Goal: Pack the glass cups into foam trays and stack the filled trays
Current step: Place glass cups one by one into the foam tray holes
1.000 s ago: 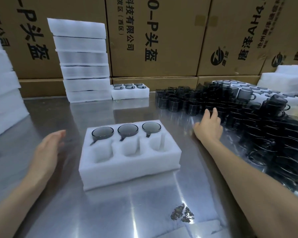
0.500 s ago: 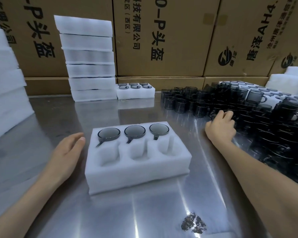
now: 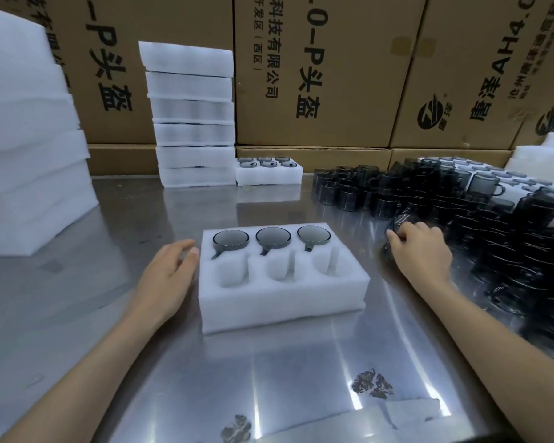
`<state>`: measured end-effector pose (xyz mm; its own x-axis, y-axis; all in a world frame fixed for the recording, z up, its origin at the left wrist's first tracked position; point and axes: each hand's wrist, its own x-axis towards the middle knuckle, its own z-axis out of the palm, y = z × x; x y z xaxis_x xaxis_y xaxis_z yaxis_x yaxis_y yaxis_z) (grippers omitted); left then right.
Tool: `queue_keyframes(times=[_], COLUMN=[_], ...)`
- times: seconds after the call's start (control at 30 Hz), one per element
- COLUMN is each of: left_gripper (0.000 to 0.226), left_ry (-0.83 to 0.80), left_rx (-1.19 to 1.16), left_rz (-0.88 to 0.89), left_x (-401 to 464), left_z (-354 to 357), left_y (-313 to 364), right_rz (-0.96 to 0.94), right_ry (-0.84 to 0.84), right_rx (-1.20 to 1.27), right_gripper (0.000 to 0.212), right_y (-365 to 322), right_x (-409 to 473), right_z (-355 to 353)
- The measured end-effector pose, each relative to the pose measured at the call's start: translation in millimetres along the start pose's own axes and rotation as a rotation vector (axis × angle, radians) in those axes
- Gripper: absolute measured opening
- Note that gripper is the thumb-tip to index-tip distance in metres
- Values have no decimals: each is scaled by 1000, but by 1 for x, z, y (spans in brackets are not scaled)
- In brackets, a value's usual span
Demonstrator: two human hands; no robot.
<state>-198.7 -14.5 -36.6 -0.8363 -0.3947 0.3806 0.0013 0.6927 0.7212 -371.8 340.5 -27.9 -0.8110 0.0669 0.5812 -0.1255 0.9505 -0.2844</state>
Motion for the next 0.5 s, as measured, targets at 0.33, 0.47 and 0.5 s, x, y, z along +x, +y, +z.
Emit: queue_keyframes(times=[0.33,0.47,0.5], left_gripper=[23,32,34], left_ry=[129,106,96], left_rx=[-136,-83,-76], left_rz=[122,303,344], left_x=[-10,-17,-19], left_z=[0,-6,-7], left_y=[23,38,41], right_rz=[-48,-219,-246], right_ry=[290,363,341], right_rx=[594,755,777], right_gripper=[40,36,34], right_y=[-66,-120,-134], right_x=[-31,-46,-49], right_z=[-56,-80,-82])
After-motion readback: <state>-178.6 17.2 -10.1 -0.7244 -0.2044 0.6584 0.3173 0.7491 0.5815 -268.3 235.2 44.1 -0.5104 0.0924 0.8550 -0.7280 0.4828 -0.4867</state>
